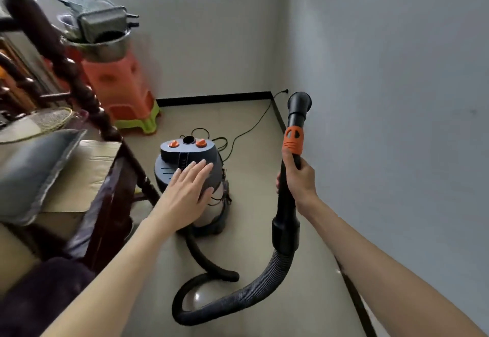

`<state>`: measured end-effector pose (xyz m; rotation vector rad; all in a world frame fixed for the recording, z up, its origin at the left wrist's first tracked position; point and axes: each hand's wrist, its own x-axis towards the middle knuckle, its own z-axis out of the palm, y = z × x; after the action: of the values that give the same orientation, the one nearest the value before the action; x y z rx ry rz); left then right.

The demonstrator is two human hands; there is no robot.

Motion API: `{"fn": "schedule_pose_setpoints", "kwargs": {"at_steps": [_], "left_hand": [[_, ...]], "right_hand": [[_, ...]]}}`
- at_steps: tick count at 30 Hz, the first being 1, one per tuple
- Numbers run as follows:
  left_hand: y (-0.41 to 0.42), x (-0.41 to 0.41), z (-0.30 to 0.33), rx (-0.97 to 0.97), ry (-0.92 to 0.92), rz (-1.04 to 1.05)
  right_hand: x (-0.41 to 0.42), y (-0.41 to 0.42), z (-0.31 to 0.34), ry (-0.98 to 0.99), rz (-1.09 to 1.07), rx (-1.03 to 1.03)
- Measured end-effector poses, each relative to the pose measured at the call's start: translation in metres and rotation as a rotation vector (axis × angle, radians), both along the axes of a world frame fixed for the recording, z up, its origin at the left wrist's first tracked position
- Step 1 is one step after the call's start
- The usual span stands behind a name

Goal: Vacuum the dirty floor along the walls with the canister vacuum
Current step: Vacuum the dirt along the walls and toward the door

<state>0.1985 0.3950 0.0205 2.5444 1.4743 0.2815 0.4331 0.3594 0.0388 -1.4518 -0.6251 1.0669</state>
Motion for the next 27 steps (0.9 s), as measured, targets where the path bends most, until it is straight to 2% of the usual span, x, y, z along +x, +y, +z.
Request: {"fn": "schedule_pose_setpoints", "kwargs": {"at_steps": [5, 8, 15, 21, 24, 27], "left_hand": [[0.052, -0.030, -0.009, 0.033, -0.028, 0.128], [0.087, -0.047, -0.028, -0.015, -0.038, 0.183], [0.200, -0.089, -0.128, -0.185, 0.031, 0.154], [0.292, -0.107, -0.224, -0.340, 0.148, 0.121], [0.317, -0.103, -0.263, -0.393, 0.150, 0.178], [0.328, -0.090, -0.293, -0.491, 0.078, 0.287]], "right_hand": [[-0.022, 0.084, 0.004, -0.068, 0.188, 0.020], [-0.040, 0.126, -0.011, -0.114, 0.218, -0.007], [-0.075, 0.213, -0.088, -0.209, 0.162, -0.174], [-0.104, 0.280, -0.156, -0.136, 0.039, -0.304], [-0.113, 0.294, -0.189, -0.093, -0.027, -0.358], [-0.122, 0.298, -0.214, -0.042, -0.079, -0.396]]}}
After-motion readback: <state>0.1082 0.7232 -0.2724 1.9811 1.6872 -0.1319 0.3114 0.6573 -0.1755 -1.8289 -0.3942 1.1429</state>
